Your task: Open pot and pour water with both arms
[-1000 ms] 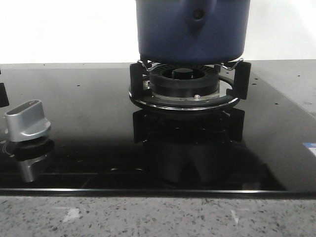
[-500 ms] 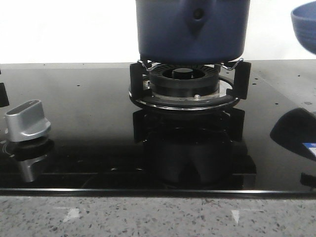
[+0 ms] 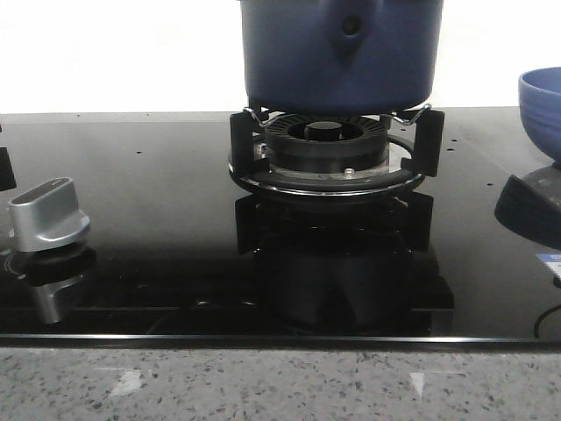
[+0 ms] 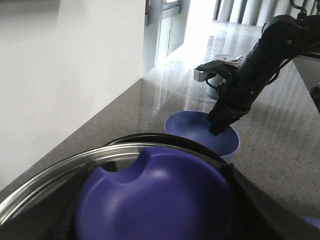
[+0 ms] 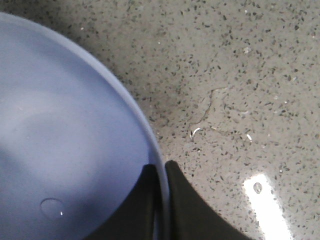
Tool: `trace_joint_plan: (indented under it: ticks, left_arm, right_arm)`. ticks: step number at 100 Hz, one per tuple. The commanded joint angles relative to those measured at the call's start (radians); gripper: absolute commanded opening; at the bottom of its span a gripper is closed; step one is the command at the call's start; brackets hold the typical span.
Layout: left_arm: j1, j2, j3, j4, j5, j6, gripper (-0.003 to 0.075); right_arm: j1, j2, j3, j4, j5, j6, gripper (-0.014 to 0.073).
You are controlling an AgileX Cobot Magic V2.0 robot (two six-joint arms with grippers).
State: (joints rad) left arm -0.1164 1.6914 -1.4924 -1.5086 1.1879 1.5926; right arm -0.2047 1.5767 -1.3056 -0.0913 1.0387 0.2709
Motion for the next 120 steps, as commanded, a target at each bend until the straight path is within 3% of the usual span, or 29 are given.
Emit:
trace_joint_plan:
  ticks: [1, 7, 24, 31, 61, 81, 99, 120]
  left_arm:
    - [0.002, -0.055, -0.038, -0.118, 0.029, -0.008, 0.0314]
    - [0.002, -0.055, -0.038, -0.118, 0.031, -0.008, 0.0314]
    - [0.002, -0.055, -0.038, -0.128, 0.031, -0.008, 0.0314]
    - [0.002, -0.055, -0.038, -0.149, 0.031, -0.008, 0.0314]
    - [-0.061, -0.055, -0.038, -0.185, -0.015, -0.008, 0.0314]
    - [-0.139, -0.054, -0.038, -0.185, -0.137, -0.008, 0.0314]
    - [-0.214, -0.043, -0.038, -0.185, -0.252, -0.008, 0.0314]
    - [-0.275, 0.006, -0.038, -0.187, -0.260, -0.006, 0.0314]
  right_arm:
    - [-0.001, -0.028, -0.001, -0.028, -0.019, 0.004, -0.0009]
    - [-0.001, -0.037, -0.001, -0.028, -0.028, 0.005, 0.0066]
    - [-0.001, -0.105, -0.001, -0.061, -0.071, 0.032, 0.0412]
    - [-0.001, -0.141, -0.001, -0.064, -0.096, 0.032, 0.0479]
    - [-0.001, -0.358, -0.001, -0.101, -0.222, 0.032, 0.0473]
    - [-0.001, -0.513, -0.001, -0.087, -0.248, 0.032, 0.0393]
    - [0.048, -0.620, -0.001, -0.063, -0.248, 0.032, 0.0360]
    - [0.101, -0.703, -0.001, -0.059, -0.263, 0.032, 0.0360]
